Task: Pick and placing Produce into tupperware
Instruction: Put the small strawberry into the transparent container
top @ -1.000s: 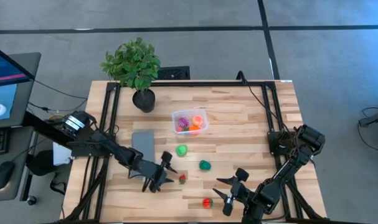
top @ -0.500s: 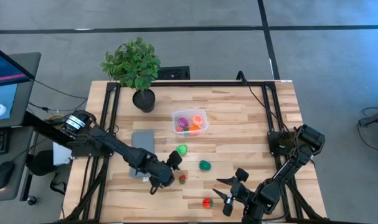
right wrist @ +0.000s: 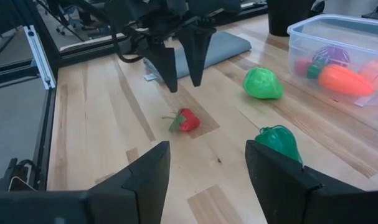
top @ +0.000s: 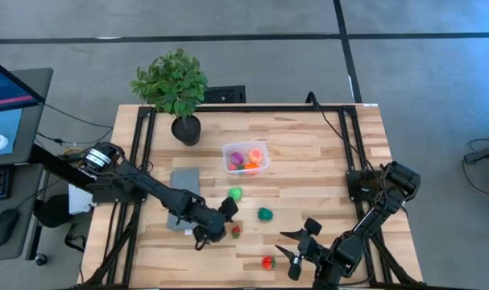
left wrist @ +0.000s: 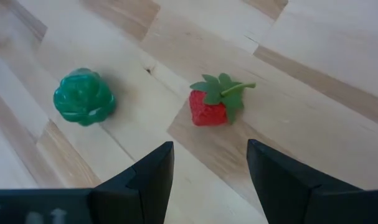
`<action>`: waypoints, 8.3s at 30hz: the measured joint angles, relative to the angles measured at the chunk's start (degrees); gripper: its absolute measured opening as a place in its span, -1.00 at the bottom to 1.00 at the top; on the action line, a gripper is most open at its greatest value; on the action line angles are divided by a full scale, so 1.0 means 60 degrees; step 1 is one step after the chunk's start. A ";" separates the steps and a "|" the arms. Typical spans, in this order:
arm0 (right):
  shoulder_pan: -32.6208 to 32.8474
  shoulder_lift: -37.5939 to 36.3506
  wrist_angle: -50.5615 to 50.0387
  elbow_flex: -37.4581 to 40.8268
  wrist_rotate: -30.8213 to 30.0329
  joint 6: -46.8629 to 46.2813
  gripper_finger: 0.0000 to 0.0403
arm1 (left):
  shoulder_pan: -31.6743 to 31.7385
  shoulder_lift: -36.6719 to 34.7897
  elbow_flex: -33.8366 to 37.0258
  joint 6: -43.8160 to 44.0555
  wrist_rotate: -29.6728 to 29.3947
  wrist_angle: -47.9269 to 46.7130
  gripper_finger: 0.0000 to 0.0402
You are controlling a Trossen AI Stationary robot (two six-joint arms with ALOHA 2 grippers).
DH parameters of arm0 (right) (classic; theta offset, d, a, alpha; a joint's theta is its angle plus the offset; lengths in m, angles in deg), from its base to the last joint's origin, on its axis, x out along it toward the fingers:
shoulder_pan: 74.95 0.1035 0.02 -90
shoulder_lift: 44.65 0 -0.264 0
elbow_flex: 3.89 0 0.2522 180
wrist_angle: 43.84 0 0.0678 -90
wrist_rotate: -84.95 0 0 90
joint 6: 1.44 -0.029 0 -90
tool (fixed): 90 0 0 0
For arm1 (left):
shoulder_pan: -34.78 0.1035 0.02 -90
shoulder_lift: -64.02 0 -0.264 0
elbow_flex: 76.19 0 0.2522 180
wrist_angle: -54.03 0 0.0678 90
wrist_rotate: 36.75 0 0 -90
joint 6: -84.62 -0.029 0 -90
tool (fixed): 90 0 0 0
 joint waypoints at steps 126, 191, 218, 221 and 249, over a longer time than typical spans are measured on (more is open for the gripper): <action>0.0036 0.0004 -0.0163 0.0004 0.0000 -0.0098 0.16 | 0.0672 0.2058 -0.2477 -0.1790 0.2033 -0.1689 -0.03; -0.0007 0.0004 -0.0192 0.0026 0.0033 -0.0255 0.16 | 0.0714 0.2973 -0.3279 -0.0725 0.2115 -0.2756 -0.28; -0.0007 0.0004 -0.0183 0.0026 0.0036 -0.0255 0.16 | 0.0661 0.2239 -0.3228 -0.0276 0.1961 -0.3107 -0.28; -0.0007 0.0004 -0.0183 0.0026 0.0036 -0.0255 0.16 | 0.0661 0.1921 -0.3228 -0.0054 0.1911 -0.3330 -0.28; 0.0000 0.0004 -0.0175 0.0018 0.0248 -0.0324 0.16 | 0.1544 -0.0242 -0.3257 0.0084 0.1051 -0.3690 -0.27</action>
